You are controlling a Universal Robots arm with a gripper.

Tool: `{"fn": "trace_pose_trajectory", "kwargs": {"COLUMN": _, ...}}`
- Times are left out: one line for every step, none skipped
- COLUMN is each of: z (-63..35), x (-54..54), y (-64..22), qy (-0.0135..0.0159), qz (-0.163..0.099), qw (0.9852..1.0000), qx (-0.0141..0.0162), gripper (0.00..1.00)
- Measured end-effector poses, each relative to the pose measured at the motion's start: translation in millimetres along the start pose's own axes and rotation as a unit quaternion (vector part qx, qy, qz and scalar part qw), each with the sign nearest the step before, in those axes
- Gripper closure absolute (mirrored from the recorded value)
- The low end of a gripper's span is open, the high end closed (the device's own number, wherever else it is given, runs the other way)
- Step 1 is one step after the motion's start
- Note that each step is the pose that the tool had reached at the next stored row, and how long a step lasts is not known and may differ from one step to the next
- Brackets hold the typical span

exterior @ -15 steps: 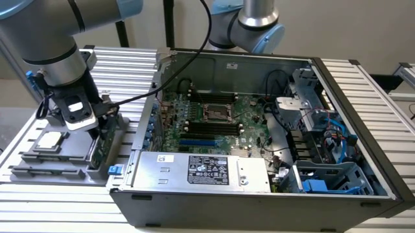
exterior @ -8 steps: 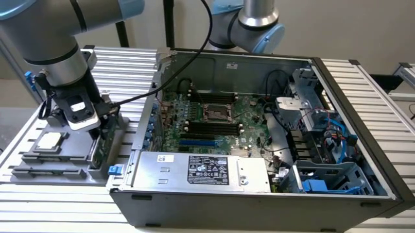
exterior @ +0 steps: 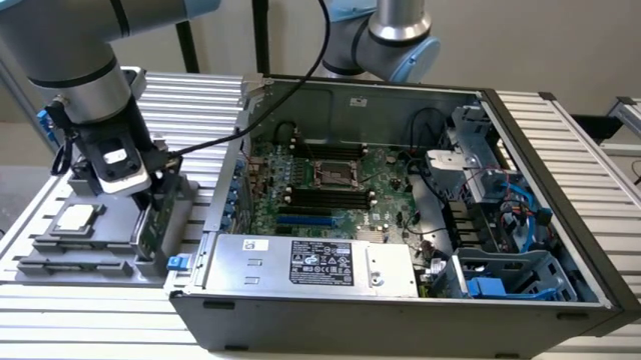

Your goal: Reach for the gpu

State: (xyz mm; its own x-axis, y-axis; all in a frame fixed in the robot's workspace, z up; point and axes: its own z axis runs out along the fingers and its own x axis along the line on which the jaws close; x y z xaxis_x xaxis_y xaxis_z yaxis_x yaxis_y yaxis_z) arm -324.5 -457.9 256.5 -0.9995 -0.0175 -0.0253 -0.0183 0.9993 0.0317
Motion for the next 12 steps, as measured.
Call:
{"fn": "trace_pose_trajectory", "kwargs": {"z": -3.3, "x": 0.0, "y": 0.0, "qy": 0.0006, "qz": 0.0, "qw": 1.0, "qx": 0.0001, "gripper": 0.74}}
{"fn": "trace_pose_trajectory", "kwargs": {"z": -7.0, "x": -0.1, "y": -0.1, "qy": 0.0011, "qz": 0.0, "qw": 1.0, "qx": 0.0, "gripper": 0.74}}
{"fn": "trace_pose_trajectory", "kwargs": {"z": -10.4, "x": -0.2, "y": -0.1, "qy": 0.0014, "qz": 0.0, "qw": 1.0, "qx": 0.0, "gripper": 0.74}}
{"fn": "trace_pose_trajectory", "kwargs": {"z": -14.4, "x": -0.3, "y": -0.1, "qy": 0.0019, "qz": 0.0, "qw": 1.0, "qx": 0.0, "gripper": 0.74}}
{"fn": "trace_pose_trajectory", "kwargs": {"z": -18.3, "x": -0.4, "y": -0.1, "qy": 0.0022, "qz": 0.0, "qw": 1.0, "qx": 0.0, "gripper": 0.74}}
{"fn": "trace_pose_trajectory", "kwargs": {"z": -23.0, "x": -0.5, "y": -0.1, "qy": 0.0025, "qz": 0.0, "qw": 1.0, "qx": 0.0, "gripper": 0.74}}
{"fn": "trace_pose_trajectory", "kwargs": {"z": -27.5, "x": -0.6, "y": -0.2, "qy": 0.0028, "qz": 0.0, "qw": 1.0, "qx": 0.0, "gripper": 0.74}}
{"fn": "trace_pose_trajectory", "kwargs": {"z": -32.0, "x": -0.8, "y": -0.4, "qy": 0.003, "qz": 0.0, "qw": 1.0, "qx": 0.0, "gripper": 0.74}}
{"fn": "trace_pose_trajectory", "kwargs": {"z": -36.4, "x": -1.1, "y": -0.5, "qy": 0.0031, "qz": 0.0, "qw": 1.0, "qx": -0.0001, "gripper": 0.74}}
{"fn": "trace_pose_trajectory", "kwargs": {"z": -40.8, "x": -1.4, "y": -0.6, "qy": 0.0033, "qz": 0.0, "qw": 1.0, "qx": -0.0001, "gripper": 0.74}}
{"fn": "trace_pose_trajectory", "kwargs": {"z": -45.4, "x": -1.7, "y": -0.9, "qy": 0.0036, "qz": 0.0, "qw": 1.0, "qx": -0.0001, "gripper": 0.74}}
{"fn": "trace_pose_trajectory", "kwargs": {"z": -49.9, "x": -2.5, "y": -1.3, "qy": 0.0039, "qz": 0.0, "qw": 1.0, "qx": -0.0001, "gripper": 0.74}}
